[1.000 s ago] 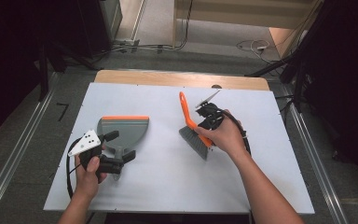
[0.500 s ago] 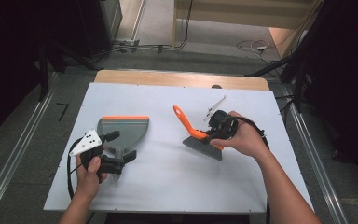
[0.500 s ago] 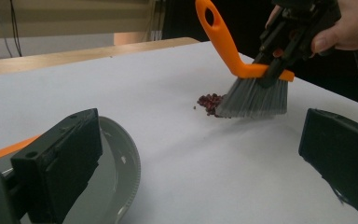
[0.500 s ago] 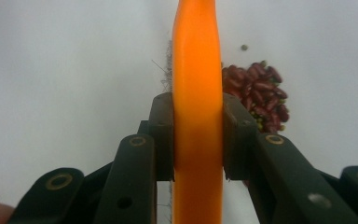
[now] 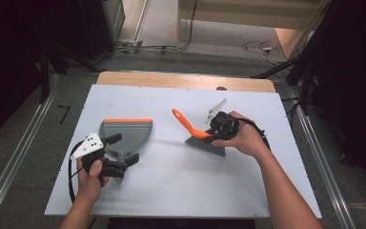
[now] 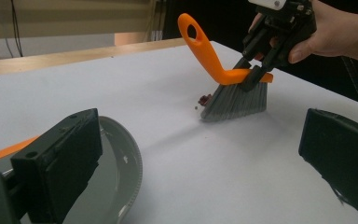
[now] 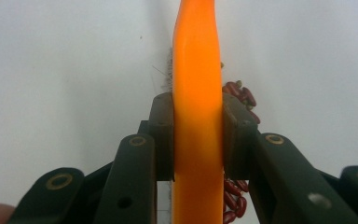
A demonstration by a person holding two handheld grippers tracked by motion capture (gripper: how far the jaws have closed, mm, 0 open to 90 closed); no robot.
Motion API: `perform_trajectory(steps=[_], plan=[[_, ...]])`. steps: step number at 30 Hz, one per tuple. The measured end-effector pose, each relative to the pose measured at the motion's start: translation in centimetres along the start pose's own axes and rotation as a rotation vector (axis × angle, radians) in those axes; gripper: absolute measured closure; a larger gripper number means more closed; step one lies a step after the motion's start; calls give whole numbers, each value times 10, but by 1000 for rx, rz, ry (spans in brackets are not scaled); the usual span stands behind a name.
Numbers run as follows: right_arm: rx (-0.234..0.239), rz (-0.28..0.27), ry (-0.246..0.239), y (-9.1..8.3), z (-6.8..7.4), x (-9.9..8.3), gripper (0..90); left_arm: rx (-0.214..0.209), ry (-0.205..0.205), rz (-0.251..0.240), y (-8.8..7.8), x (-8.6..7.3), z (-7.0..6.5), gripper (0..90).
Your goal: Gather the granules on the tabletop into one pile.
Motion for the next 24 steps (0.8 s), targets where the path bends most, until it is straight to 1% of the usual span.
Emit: perform_trajectory(steps=[1,2,3,4,6,7,10,12,16,17,21,24], plan=[[0,-15,0,-1,-1,1,687,2,1,1,0,0,0,0],[6,-16,24,-4,1,2,687,2,1,-1,0,0,0,0],[16,-37,23,-6,1,4,687,2,0,-2,-1,0,1,0],[10,-42,42,-9,3,5,687,2,-2,-4,-1,0,0,0],[1,-70,40,-15,4,7,687,4,-1,-5,-1,1,1,0],[-9,-83,51,-19,5,8,687,4,-1,-6,-1,1,1,0],[-44,-136,106,-31,10,7,687,3,-1,-5,0,1,0,0],[-53,-178,141,-39,13,4,687,4,0,-3,-1,1,0,0],[-82,-228,217,-52,17,-8,687,3,3,-2,0,0,0,0],[-90,-241,243,-55,18,-13,688,4,4,0,0,0,0,0],[-115,-285,308,-67,20,-33,688,1,6,1,1,0,-1,0],[-138,-303,351,-75,22,-51,688,2,6,1,1,0,-1,0]])
Point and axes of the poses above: each handheld gripper's, and its own axes: y roughly forward along the jaws, x roughly out of its top, z roughly to its left, the point moved 6 cm from there along y, roughly forward along the jaws, and after that the axes turned 15 degrees about -z, right-handed, at the moved point
